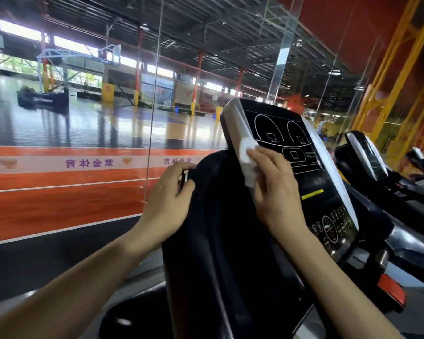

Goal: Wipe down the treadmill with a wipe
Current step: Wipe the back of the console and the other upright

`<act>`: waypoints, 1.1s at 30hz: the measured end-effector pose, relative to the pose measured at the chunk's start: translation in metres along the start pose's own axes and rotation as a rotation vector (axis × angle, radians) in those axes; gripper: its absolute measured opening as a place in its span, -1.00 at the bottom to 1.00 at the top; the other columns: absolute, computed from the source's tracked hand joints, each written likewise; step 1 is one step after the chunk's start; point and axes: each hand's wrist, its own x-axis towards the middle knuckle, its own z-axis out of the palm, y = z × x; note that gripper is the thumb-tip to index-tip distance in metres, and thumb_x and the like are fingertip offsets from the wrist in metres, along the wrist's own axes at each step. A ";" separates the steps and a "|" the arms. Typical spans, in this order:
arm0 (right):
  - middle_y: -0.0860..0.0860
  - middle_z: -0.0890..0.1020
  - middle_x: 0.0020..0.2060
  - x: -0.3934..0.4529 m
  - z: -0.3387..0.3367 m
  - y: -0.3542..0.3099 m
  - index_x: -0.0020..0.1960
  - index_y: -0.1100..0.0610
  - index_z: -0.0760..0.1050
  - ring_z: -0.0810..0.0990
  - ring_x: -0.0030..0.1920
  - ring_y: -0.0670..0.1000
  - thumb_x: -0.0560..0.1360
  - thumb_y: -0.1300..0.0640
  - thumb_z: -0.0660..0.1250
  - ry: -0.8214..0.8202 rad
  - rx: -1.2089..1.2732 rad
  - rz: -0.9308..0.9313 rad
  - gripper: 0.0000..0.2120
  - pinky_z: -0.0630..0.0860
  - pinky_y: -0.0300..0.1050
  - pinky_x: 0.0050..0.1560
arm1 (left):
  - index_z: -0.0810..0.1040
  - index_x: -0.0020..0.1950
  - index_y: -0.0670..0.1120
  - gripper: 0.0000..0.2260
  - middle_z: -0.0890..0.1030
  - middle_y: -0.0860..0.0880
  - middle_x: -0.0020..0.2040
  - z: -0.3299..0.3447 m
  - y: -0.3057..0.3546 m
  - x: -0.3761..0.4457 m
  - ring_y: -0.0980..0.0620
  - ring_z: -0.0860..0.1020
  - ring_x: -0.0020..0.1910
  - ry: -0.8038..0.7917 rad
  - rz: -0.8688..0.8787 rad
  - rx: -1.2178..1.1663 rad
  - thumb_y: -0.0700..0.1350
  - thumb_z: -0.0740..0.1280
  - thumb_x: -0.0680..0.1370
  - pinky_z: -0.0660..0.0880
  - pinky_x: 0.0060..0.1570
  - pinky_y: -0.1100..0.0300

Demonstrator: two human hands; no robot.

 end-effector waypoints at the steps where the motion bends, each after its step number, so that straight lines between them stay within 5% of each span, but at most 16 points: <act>1: 0.08 0.55 0.32 0.011 0.011 -0.008 0.37 0.16 0.55 0.50 0.31 0.08 0.53 0.07 0.08 -0.029 0.010 -0.036 -0.51 0.41 -0.08 0.37 | 0.52 0.27 0.07 -0.76 0.61 0.09 0.16 -0.004 -0.008 0.000 0.07 0.57 0.16 -0.017 0.008 -0.022 0.02 0.26 0.61 0.47 0.27 0.01; 7: 0.08 0.63 0.27 0.085 0.072 -0.021 0.29 0.11 0.61 0.54 0.31 0.15 0.65 0.19 0.22 -0.524 -0.213 0.037 -0.72 0.39 -0.04 0.36 | 0.55 0.41 -0.08 -0.65 0.57 0.04 0.25 -0.023 -0.060 -0.009 0.19 0.52 0.28 -0.063 0.193 -0.117 0.02 0.23 0.68 0.37 0.30 0.34; 11: 0.00 0.69 0.16 0.094 0.067 -0.061 0.16 0.11 0.66 0.60 0.22 0.01 0.61 0.24 0.22 -0.747 -0.195 0.010 -0.73 0.42 -0.20 0.28 | 0.54 0.30 0.09 -0.68 0.65 0.13 0.23 -0.027 -0.083 -0.019 0.20 0.59 0.26 -0.170 -0.004 -0.474 0.05 0.38 0.55 0.48 0.18 0.38; 14: -0.06 0.68 0.14 0.068 0.072 -0.095 0.12 0.01 0.68 0.62 0.19 -0.05 0.57 0.17 0.25 -0.923 -0.181 -0.102 -0.74 0.48 -0.11 0.27 | 0.52 0.22 0.23 -0.70 0.63 0.19 0.19 -0.029 -0.096 -0.019 0.31 0.58 0.19 -0.188 0.013 -0.436 0.14 0.39 0.50 0.45 0.10 0.46; 19: 0.09 0.62 0.26 0.134 0.109 -0.074 0.29 0.11 0.60 0.56 0.25 0.11 0.69 -0.01 0.15 -0.990 -0.609 0.208 -0.66 0.44 -0.10 0.18 | 0.46 0.44 0.20 -0.50 0.50 0.32 0.40 -0.038 -0.110 -0.022 0.35 0.42 0.39 -0.307 0.031 -0.402 0.23 0.37 0.51 0.35 0.33 0.44; 23: 0.21 0.49 0.37 0.157 0.143 -0.058 0.39 0.24 0.45 0.47 0.32 0.17 0.74 0.07 0.04 -0.992 -0.729 0.431 -0.62 0.37 -0.13 0.14 | 0.39 0.49 0.24 -0.51 0.41 0.40 0.44 -0.048 -0.114 -0.021 0.46 0.30 0.42 -0.394 0.075 -0.320 0.13 0.41 0.57 0.18 0.27 0.61; 25: 0.17 0.55 0.32 0.148 0.139 -0.067 0.35 0.18 0.52 0.52 0.25 0.14 0.73 0.08 0.07 -1.047 -0.718 0.331 -0.65 0.41 -0.10 0.16 | 0.42 0.45 0.25 -0.55 0.48 0.35 0.37 -0.055 -0.119 -0.017 0.38 0.39 0.37 -0.388 0.071 -0.294 0.00 0.41 0.59 0.26 0.25 0.57; 27: 0.05 0.65 0.20 0.119 0.126 -0.095 0.21 0.07 0.64 0.58 0.19 0.06 0.68 0.06 0.14 -1.097 -0.636 0.152 -0.68 0.47 -0.10 0.20 | 0.45 0.37 0.26 -0.59 0.57 0.27 0.25 -0.058 -0.128 -0.014 0.22 0.56 0.24 -0.365 0.047 -0.323 -0.13 0.38 0.61 0.46 0.28 0.30; 30: -0.10 0.64 0.24 0.063 0.112 -0.135 0.18 0.00 0.67 0.51 0.27 -0.04 0.62 0.06 0.20 -1.114 -0.530 -0.045 -0.71 0.33 -0.10 0.41 | 0.44 0.21 0.38 -0.53 0.59 0.26 0.17 -0.067 -0.133 -0.009 0.17 0.60 0.17 -0.315 0.032 -0.356 -0.25 0.33 0.61 0.55 0.23 0.05; 33: -0.01 0.61 0.29 0.070 0.114 -0.133 0.23 0.00 0.65 0.50 0.33 0.05 0.64 0.08 0.19 -1.066 -0.580 0.012 -0.71 0.33 -0.05 0.44 | 0.47 0.26 0.24 -0.59 0.57 0.20 0.20 -0.069 -0.130 -0.006 0.15 0.58 0.19 -0.328 0.050 -0.352 -0.27 0.28 0.62 0.54 0.24 0.03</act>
